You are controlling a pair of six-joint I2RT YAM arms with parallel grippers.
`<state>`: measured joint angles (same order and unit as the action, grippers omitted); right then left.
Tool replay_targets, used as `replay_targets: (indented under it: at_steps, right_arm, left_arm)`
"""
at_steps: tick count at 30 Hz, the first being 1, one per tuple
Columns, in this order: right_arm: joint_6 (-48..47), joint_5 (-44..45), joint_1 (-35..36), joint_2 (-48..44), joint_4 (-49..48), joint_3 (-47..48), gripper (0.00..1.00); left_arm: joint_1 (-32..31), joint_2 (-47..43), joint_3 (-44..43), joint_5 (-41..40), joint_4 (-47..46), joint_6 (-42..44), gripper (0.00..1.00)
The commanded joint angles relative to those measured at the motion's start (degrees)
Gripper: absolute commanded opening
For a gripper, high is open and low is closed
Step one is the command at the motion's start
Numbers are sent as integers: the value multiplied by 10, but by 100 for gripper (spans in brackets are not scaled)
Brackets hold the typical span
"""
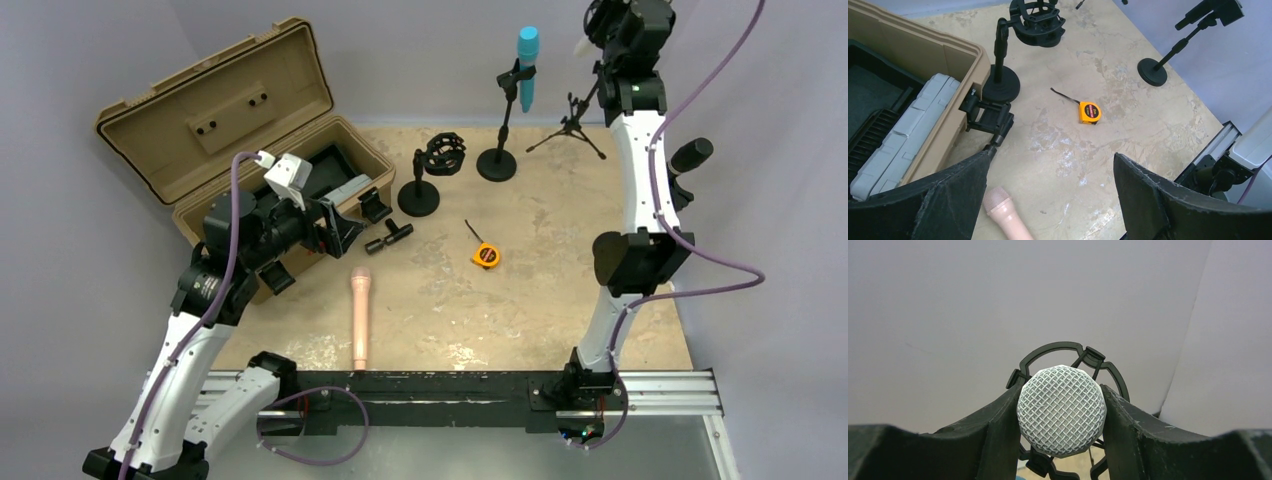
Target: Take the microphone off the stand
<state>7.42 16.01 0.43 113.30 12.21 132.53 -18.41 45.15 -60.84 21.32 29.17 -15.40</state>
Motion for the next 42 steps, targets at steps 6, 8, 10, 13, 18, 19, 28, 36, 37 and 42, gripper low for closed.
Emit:
replay_targets:
  at_steps: [6,8,10,13,18,19,28,36,37,42]
  right_arm:
    - [-16,7,-1,-41,-54,16,0]
    - [-18,1,-1,-48,-47,1,0]
    - [-19,-3,-1,-55,-32,-14,0]
    - [-23,-7,-1,-65,-16,-51,0]
    - [-27,-23,0,-101,-40,-141,0]
    - [-29,-24,0,-105,-45,-153,0]
    - [-21,-15,0,-121,-11,-106,0]
    - [-14,11,0,-166,16,-10,0]
    - [-13,11,0,-178,9,-9,0]
    - [24,-12,0,-268,-44,-65,0]
  left_arm:
    - [-2,6,0,14,-24,2,90]
    - [-2,9,-1,19,-24,1,90]
    - [-2,12,-2,23,-25,0,90]
    - [-2,15,-3,30,-25,-2,90]
    - [-2,17,-2,36,-27,-5,90]
    - [-2,17,-2,36,-27,-5,90]
    - [-2,18,-2,36,-26,-4,90]
    - [-2,23,-2,37,-28,-6,90]
    - [-2,24,-1,37,-28,-6,90]
    - [-2,29,-1,35,-28,-6,90]
